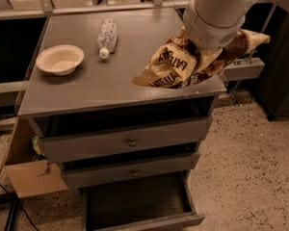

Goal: Place brown chip bag into bottom drawer

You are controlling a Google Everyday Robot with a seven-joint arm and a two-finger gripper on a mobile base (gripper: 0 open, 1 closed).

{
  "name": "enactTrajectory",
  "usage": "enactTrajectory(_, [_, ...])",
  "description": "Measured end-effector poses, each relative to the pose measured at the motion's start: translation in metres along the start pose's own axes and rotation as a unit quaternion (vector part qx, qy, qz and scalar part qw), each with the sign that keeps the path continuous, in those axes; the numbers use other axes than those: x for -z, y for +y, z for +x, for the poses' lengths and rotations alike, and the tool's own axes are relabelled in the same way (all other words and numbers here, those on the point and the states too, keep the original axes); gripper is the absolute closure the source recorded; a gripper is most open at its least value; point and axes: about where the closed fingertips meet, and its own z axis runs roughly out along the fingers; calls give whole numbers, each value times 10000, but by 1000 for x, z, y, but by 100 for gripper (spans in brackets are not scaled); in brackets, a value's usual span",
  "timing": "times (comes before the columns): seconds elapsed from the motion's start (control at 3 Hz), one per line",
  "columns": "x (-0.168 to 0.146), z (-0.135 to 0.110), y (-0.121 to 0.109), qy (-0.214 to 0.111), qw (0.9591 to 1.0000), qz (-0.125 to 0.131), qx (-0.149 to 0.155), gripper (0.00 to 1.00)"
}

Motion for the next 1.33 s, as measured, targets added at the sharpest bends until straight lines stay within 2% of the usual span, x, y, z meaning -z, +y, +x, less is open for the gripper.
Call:
enactTrajectory(0.33, [-2, -3, 21, 83, 9990, -252, -360, 100])
enactTrajectory(0.67, [10, -16, 45, 161, 9951, -373, -896, 100])
enactTrajectory(1.0, [31, -38, 59, 228, 9908, -309, -1294, 100])
enactTrajectory(1.33, [43, -66, 71, 187, 9875, -164, -1558, 100])
